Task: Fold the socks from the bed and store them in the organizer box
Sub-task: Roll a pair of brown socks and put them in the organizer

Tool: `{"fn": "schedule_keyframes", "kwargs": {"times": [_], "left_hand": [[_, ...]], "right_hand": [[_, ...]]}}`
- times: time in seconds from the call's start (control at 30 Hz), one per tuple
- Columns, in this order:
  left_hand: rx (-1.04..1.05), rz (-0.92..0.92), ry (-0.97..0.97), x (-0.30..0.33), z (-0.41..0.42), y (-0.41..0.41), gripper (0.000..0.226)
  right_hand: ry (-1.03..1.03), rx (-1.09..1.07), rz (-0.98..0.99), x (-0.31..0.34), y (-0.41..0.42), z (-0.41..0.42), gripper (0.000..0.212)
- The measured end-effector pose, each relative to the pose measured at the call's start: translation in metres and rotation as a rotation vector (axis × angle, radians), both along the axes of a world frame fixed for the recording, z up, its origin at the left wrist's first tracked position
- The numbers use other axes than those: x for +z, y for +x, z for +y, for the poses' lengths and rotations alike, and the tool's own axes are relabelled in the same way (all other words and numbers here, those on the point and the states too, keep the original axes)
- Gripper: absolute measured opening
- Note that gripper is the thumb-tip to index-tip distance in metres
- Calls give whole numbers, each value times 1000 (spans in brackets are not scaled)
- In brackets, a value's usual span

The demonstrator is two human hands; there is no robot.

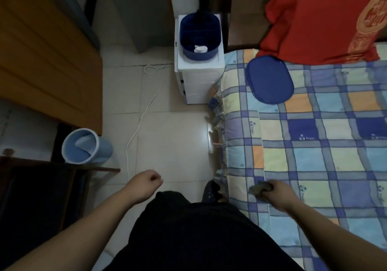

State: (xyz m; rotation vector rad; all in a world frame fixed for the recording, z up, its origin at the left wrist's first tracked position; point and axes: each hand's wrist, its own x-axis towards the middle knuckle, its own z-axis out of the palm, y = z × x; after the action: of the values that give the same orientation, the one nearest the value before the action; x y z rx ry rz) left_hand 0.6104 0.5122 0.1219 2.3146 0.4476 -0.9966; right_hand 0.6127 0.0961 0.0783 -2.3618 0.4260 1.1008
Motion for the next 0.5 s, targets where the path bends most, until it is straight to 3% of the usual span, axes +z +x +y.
{"fn": "schedule_keyframes", "kwargs": {"times": [0.1,0.17,0.33,0.5], "left_hand": [[30,14,-49,3,-3,32,11],[26,40,-65,0,3,48,10],[34,149,-53,-19,42,79,13],[-16,262,-38,-33,112,125,21]], "right_hand": [[152,-166,-51,10,62,14,10],[231,-196,-59,15,100,28,17],[170,-138,-76,18,183,74,26],[140,-157,-61,23,238,119,21]]}}
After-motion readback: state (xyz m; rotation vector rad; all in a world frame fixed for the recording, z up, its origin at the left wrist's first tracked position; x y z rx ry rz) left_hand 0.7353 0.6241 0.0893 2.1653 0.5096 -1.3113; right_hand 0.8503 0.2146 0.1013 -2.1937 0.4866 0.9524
